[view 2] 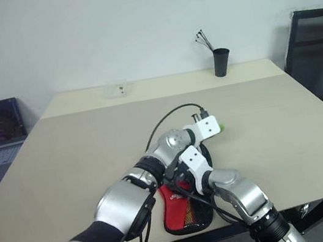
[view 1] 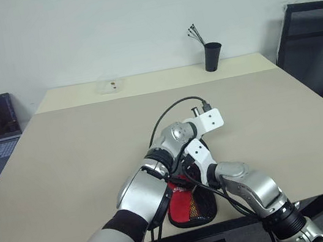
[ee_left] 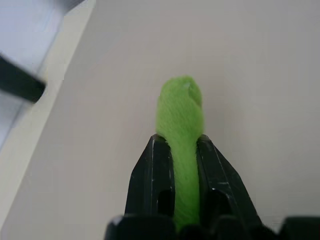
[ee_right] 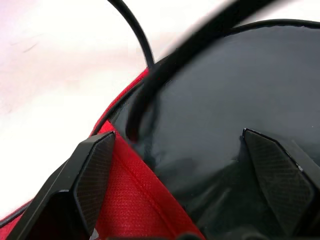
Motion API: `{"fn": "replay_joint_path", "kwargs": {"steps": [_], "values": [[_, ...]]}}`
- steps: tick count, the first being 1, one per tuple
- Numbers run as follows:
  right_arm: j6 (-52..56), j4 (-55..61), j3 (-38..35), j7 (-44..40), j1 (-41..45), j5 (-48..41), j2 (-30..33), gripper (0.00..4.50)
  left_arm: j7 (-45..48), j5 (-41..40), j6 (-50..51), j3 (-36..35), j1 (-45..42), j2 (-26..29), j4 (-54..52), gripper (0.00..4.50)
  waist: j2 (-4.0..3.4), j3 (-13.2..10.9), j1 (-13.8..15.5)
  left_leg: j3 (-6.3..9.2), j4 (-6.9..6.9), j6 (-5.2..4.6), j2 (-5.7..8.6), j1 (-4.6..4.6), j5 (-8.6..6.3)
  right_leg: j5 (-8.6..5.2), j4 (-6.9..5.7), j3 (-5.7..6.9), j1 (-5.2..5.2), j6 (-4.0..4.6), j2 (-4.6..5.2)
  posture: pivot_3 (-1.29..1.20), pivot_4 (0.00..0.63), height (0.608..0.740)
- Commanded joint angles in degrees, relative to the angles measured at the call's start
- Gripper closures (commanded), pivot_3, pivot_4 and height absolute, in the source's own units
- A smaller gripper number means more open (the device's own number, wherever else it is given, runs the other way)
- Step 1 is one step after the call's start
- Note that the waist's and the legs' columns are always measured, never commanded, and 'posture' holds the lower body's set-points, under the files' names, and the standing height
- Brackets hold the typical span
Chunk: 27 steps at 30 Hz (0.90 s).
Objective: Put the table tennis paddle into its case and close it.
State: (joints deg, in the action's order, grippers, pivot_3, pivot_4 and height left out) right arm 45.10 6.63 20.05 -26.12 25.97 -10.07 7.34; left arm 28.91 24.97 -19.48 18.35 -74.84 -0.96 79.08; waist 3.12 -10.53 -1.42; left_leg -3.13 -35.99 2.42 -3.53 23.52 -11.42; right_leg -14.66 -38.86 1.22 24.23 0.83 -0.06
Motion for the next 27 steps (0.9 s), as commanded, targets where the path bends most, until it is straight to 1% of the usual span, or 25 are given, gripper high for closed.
{"fn": "replay_joint_path", "kwargs": {"steps": [1,5,7,8,12,16,23,27], "values": [[3.0,-2.9,1.8,-0.5,-1.5,0.2,0.1,0.00,2.2,-0.2,-3.3,0.3,-0.5,-1.1,-2.5,4.36,0.00,0.0,-0.1,0.00,0.00,0.00,0.00,0.00,0.00,0.00,0.00,0.00,0.00,0.00,0.00,0.00,0.150,0.740],[2.7,-3.3,1.8,-0.6,-1.1,0.2,-0.1,0.00,4.4,-0.1,-2.5,0.6,0.4,-0.7,-2.3,4.36,0.00,0.0,-0.1,0.00,-0.01,0.00,0.00,0.00,0.00,0.00,0.00,-0.01,-0.01,0.00,0.00,0.00,0.150,0.740],[2.6,-3.4,1.9,-0.7,-1.0,0.2,-0.1,0.00,7.3,-1.3,-1.4,-0.3,0.6,-0.5,-2.2,3.62,0.00,0.0,-0.2,0.00,-0.01,0.00,0.00,-0.02,0.00,0.00,-0.01,-0.01,-0.01,0.00,-0.01,0.00,0.150,0.740],[2.6,-3.4,2.0,-0.7,-1.0,0.2,-0.1,0.00,7.9,-1.6,-1.2,-0.6,0.6,-0.4,-2.3,3.36,0.00,0.0,-0.2,0.00,-0.01,0.00,-0.01,-0.02,0.00,0.00,-0.01,0.00,-0.01,0.00,-0.02,0.00,0.150,0.740],[2.6,-3.5,2.1,-0.8,-0.8,0.2,-0.1,0.00,8.3,-2.2,-0.3,-1.7,0.7,0.2,-2.5,1.94,0.00,0.0,-0.2,0.00,-0.01,0.00,-0.01,-0.02,0.00,0.00,-0.02,-0.01,-0.01,0.00,-0.04,0.00,0.150,0.740],[2.6,-3.6,1.8,-0.9,-0.2,0.1,0.0,0.00,10.5,-4.4,0.5,-3.9,0.7,1.3,-2.7,0.46,-0.01,0.0,-0.3,0.00,-0.01,0.00,-0.02,-0.02,0.00,0.00,-0.02,-0.01,0.00,0.00,-0.04,0.00,0.150,0.740],[4.3,-0.7,1.3,-1.6,0.5,-1.1,0.1,0.00,6.9,-8.2,2.9,-8.3,-0.9,3.8,-3.5,0.46,-0.01,0.0,-0.4,0.00,-0.01,0.00,-0.06,-0.04,0.00,0.00,-0.05,-0.02,0.00,0.00,-0.08,0.00,0.150,0.740],[6.5,3.2,-0.5,-3.5,0.6,-3.6,0.7,0.00,7.2,-10.1,3.2,-10.5,-0.9,5.8,-4.2,0.46,-0.01,0.0,-0.4,0.00,0.00,0.00,-0.06,-0.03,0.00,0.00,-0.04,-0.02,0.00,0.00,-0.08,0.00,0.150,0.740]]}}
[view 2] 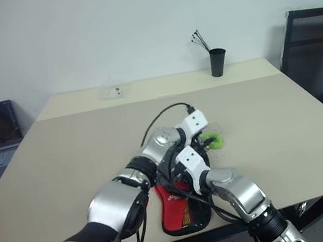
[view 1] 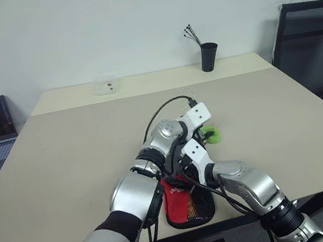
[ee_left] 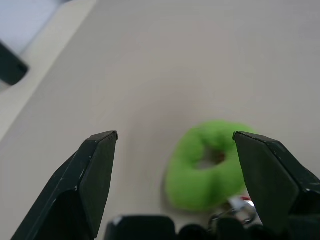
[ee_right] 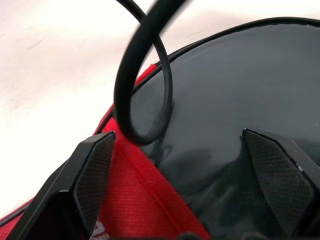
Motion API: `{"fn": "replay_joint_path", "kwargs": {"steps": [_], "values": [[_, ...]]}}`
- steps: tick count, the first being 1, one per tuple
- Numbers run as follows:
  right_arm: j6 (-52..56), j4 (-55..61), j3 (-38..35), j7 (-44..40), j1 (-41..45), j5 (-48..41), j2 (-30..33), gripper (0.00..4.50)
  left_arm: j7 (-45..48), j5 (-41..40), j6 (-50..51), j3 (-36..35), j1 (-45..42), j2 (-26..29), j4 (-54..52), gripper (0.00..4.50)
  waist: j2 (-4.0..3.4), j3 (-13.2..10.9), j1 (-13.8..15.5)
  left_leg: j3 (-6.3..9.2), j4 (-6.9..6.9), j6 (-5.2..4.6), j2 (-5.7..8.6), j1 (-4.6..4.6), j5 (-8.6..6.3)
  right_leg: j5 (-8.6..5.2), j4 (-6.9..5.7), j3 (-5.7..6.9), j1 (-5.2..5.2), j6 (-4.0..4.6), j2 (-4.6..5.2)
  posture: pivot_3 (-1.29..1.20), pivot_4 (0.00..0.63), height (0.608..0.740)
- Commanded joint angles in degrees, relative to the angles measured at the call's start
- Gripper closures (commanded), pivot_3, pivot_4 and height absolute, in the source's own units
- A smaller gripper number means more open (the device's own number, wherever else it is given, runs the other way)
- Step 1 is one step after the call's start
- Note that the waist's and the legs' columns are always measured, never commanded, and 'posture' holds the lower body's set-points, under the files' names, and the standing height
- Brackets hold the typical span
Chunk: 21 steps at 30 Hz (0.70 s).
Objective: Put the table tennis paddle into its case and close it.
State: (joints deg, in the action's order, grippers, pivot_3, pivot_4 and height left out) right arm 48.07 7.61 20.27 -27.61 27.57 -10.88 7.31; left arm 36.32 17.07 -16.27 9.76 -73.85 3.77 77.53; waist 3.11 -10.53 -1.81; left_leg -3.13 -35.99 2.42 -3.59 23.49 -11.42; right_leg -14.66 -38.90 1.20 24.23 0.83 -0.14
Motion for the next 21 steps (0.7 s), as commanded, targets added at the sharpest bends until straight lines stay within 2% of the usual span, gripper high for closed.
{"fn": "replay_joint_path", "kwargs": {"steps": [1,9,13,17,21], "values": [[4.5,3.9,-1.5,-2.9,-1.2,-4.0,1.1,0.00,0.3,-2.7,0.0,-2.5,-1.8,1.8,-2.9,0.46,0.00,0.0,0.0,0.00,0.00,0.00,0.00,0.01,0.00,0.00,0.01,0.00,0.01,0.00,0.00,0.00,0.150,0.740],[13.5,15.9,-9.8,-4.4,-1.8,-13.8,3.9,0.00,6.5,-8.0,2.5,-7.2,-1.0,7.1,-5.1,0.46,-0.02,0.0,0.0,0.04,-0.02,0.00,0.00,0.23,0.00,0.00,-0.01,0.03,0.19,0.01,-0.01,0.00,0.150,0.740],[17.9,19.7,-19.1,-3.7,0.7,-19.7,5.4,0.00,15.4,-11.9,5.2,-8.9,2.7,10.7,-8.4,0.46,-0.04,0.0,-0.1,0.08,-0.01,0.00,-0.01,0.28,0.00,0.00,0.01,0.07,0.22,0.01,-0.02,0.00,0.150,0.740],[16.2,15.4,-24.9,-2.3,4.6,-19.0,9.7,0.00,27.6,-14.4,8.0,-7.2,11.0,13.5,-16.5,0.46,-0.05,0.0,-0.1,0.05,-0.01,0.00,-0.01,0.22,0.01,0.00,-0.04,0.05,0.21,0.02,-0.01,0.00,0.150,0.740],[10.7,6.6,-26.1,0.2,8.6,-15.1,12.5,0.00,30.0,-14.8,10.1,-5.9,17.2,14.3,-22.9,0.46,-0.06,0.0,0.1,0.08,-0.02,0.00,-0.03,0.27,0.01,0.00,-0.03,0.07,0.23,0.03,-0.02,0.00,0.150,0.740]]}}
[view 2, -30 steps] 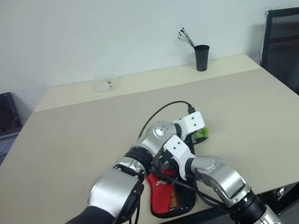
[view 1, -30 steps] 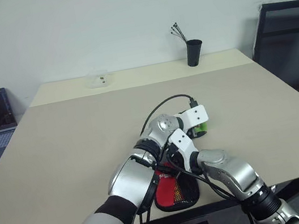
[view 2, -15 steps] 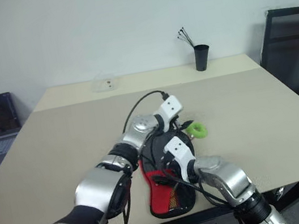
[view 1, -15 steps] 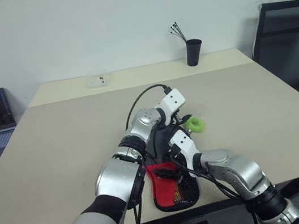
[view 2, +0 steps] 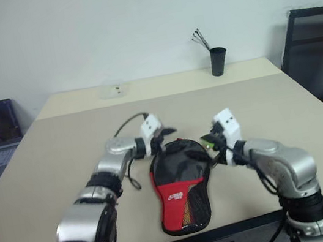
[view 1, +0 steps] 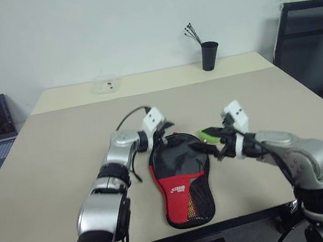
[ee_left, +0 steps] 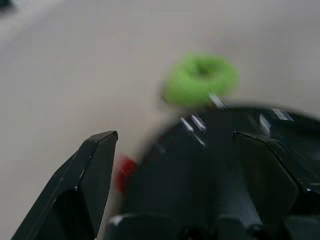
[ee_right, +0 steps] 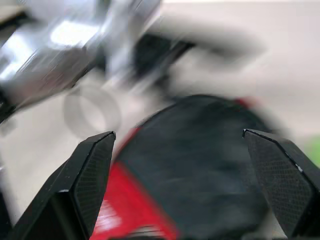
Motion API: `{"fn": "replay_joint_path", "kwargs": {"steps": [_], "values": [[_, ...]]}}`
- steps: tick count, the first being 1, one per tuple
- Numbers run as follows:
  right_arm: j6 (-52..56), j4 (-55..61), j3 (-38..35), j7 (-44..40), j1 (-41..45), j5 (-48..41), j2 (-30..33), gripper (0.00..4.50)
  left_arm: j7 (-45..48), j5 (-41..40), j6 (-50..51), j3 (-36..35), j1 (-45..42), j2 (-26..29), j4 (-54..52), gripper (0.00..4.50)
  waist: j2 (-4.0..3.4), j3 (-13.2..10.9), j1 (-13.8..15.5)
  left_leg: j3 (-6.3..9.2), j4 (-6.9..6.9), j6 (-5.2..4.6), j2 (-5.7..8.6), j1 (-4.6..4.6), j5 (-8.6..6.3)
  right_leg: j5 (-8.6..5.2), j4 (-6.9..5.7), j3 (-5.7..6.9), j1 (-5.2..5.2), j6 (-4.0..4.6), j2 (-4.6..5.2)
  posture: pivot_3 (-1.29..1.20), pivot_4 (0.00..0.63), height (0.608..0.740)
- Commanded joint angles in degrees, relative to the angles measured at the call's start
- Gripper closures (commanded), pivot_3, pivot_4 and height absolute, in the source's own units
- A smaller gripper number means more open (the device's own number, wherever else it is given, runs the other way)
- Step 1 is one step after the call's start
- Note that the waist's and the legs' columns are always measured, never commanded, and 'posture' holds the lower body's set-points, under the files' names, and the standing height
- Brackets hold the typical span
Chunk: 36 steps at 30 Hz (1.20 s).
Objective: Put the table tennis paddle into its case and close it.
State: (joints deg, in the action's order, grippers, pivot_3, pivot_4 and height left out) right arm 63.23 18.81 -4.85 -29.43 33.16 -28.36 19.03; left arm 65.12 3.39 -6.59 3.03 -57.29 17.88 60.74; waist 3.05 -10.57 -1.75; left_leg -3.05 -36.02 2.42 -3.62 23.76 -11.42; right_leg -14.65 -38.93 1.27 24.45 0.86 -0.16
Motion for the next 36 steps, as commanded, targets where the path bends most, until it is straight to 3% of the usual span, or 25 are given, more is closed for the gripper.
{"fn": "replay_joint_path", "kwargs": {"steps": [1,17,26,29,36], "values": [[-6.1,-7.3,-0.8,2.3,4.1,3.4,1.2,0.00,1.0,-1.1,0.8,1.1,1.6,0.1,-6.9,0.46,0.00,0.0,0.0,0.00,-0.01,0.00,0.00,0.01,0.00,0.00,0.00,0.00,0.00,0.00,0.00,0.00,0.150,0.740],[-33.5,-51.4,2.8,1.6,15.6,14.6,-2.3,0.00,-3.4,-0.8,1.9,3.5,4.9,-2.0,-9.1,0.46,0.00,0.0,-0.1,-0.06,-0.01,-0.02,-0.01,0.00,0.00,0.02,-0.02,-0.13,0.01,-0.03,-0.09,0.00,0.150,0.740],[-36.4,-56.1,3.7,0.7,14.7,16.4,-5.1,0.00,-3.5,-1.0,2.5,3.9,6.7,-1.4,-11.2,0.46,-0.02,0.0,-0.1,-0.12,-0.02,-0.02,-0.04,-0.04,0.00,0.02,-0.06,-0.18,0.01,-0.02,-0.09,0.00,0.150,0.740],[-36.2,-55.8,3.9,1.0,14.1,16.9,-5.5,0.65,-3.7,-1.1,2.3,4.0,6.6,-1.4,-11.1,0.43,-0.02,0.0,-0.1,-0.12,-0.02,-0.02,-0.04,-0.05,0.00,0.02,-0.07,-0.19,0.00,-0.02,-0.09,0.00,0.150,0.740],[-35.2,-54.6,3.8,1.3,13.2,17.3,-5.9,3.12,-2.5,-0.3,-0.6,5.3,5.5,-1.8,-7.7,0.43,-0.03,0.0,-0.1,-0.13,-0.02,-0.02,-0.04,-0.06,0.00,0.02,-0.07,-0.19,0.00,-0.02,-0.09,0.00,0.150,0.740]]}}
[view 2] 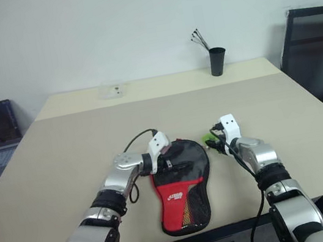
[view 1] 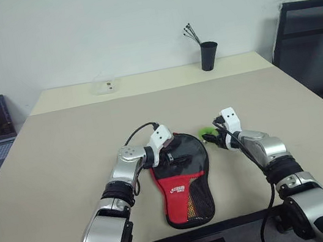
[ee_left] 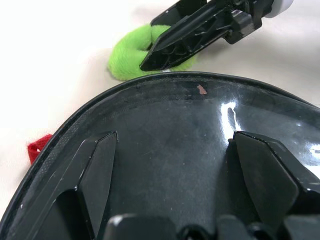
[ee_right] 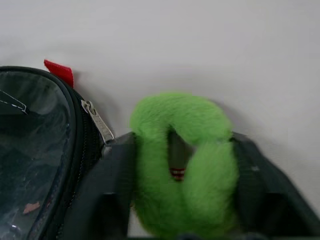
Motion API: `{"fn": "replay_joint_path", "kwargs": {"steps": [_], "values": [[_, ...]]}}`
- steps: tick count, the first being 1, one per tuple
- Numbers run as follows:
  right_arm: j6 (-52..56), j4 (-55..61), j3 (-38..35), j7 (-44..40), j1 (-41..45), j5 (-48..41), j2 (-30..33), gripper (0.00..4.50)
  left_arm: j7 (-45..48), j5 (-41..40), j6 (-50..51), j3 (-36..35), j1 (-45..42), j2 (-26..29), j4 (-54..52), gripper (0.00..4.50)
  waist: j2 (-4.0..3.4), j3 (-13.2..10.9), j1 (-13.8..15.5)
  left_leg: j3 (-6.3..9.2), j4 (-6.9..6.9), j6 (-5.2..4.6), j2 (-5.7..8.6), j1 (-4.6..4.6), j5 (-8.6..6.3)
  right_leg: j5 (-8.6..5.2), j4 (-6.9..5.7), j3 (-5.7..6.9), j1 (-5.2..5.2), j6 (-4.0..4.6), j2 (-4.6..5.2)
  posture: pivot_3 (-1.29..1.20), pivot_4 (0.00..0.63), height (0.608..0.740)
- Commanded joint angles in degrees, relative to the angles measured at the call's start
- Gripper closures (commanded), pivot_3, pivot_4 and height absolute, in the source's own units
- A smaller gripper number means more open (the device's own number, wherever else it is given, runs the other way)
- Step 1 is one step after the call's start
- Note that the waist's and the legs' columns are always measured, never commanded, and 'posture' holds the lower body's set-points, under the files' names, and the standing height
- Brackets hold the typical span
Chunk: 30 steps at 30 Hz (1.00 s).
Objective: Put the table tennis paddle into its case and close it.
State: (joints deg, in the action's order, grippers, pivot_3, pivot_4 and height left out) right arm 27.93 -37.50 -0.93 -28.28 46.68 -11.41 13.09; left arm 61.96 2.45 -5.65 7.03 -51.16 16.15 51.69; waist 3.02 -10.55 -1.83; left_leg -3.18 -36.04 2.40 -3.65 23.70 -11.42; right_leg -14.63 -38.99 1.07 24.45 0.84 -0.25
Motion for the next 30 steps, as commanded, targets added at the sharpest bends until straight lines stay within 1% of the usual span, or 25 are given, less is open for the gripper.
{"fn": "replay_joint_path", "kwargs": {"steps": [1,3,4,5,7,12,18,25,30], "values": [[0.3,2.0,-0.1,0.2,-0.4,0.4,0.0,3.49,0.9,0.9,-2.1,1.7,-0.6,0.0,1.8,0.43,-0.01,0.0,0.0,0.00,0.00,0.00,0.00,0.00,0.00,0.00,0.00,0.00,0.00,0.00,0.00,0.00,0.150,0.740],[1.1,3.1,-0.3,0.6,-0.9,0.3,0.1,4.07,2.3,1.2,-2.7,2.5,-0.3,-0.1,2.9,0.43,-0.03,0.0,0.0,0.00,0.00,0.00,0.01,-0.01,0.00,0.00,0.00,0.00,-0.02,0.00,0.00,0.00,0.150,0.740],[1.8,4.0,-0.5,1.0,-1.3,0.3,0.3,4.44,3.0,1.5,-3.0,3.0,-0.2,-0.2,3.6,0.43,-0.04,0.1,0.0,0.00,0.00,0.00,0.01,-0.02,0.00,0.00,0.00,0.00,-0.03,0.00,0.00,0.00,0.150,0.740],[2.4,4.9,-0.6,1.3,-1.6,0.2,0.5,4.48,3.4,1.6,-3.3,3.4,-0.1,-0.2,4.0,0.43,-0.06,0.1,0.0,-0.01,0.00,0.00,0.01,-0.04,0.00,0.00,0.00,0.00,-0.05,0.00,0.00,0.00,0.150,0.740],[4.1,7.5,-0.9,1.8,-2.7,0.1,1.1,4.48,2.9,2.5,-4.4,4.2,-0.2,-0.3,5.5,0.43,-0.13,0.1,0.1,-0.01,0.00,0.00,0.01,-0.06,0.00,0.00,0.00,0.00,-0.06,0.00,0.00,0.00,0.150,0.740],[10.0,18.0,-1.2,2.9,-7.7,-0.7,3.0,4.48,2.4,3.3,-5.8,5.1,-0.5,-1.3,7.7,0.43,-0.36,0.3,0.2,-0.01,0.00,0.00,0.02,-0.09,0.00,0.00,0.02,-0.01,-0.11,-0.01,0.01,0.00,0.150,0.740],[20.8,37.9,-1.4,2.4,-18.3,-2.9,8.1,4.48,2.3,4.1,-6.1,6.0,-1.2,-4.1,9.6,0.43,-0.64,0.6,1.2,0.04,-0.01,-0.01,0.10,-0.11,-0.01,-0.01,0.10,0.03,-0.21,-0.02,0.04,0.00,0.150,0.740],[33.1,56.3,-2.4,2.1,-25.9,-8.7,11.6,4.48,1.8,4.9,-6.3,6.9,-2.3,-6.1,11.6,0.43,-0.69,0.7,1.6,0.02,-0.01,-0.02,0.09,-0.34,-0.02,-0.01,0.08,0.02,-0.37,-0.04,0.03,0.00,0.150,0.740],[42.4,68.3,-3.5,0.2,-31.3,-15.5,13.6,4.48,1.3,5.8,-6.6,7.3,-3.0,-7.3,12.9,0.43,-0.67,0.7,1.9,0.04,-0.01,-0.03,0.12,-0.31,-0.03,-0.01,0.15,0.04,-0.40,-0.04,0.04,0.00,0.150,0.740]]}}
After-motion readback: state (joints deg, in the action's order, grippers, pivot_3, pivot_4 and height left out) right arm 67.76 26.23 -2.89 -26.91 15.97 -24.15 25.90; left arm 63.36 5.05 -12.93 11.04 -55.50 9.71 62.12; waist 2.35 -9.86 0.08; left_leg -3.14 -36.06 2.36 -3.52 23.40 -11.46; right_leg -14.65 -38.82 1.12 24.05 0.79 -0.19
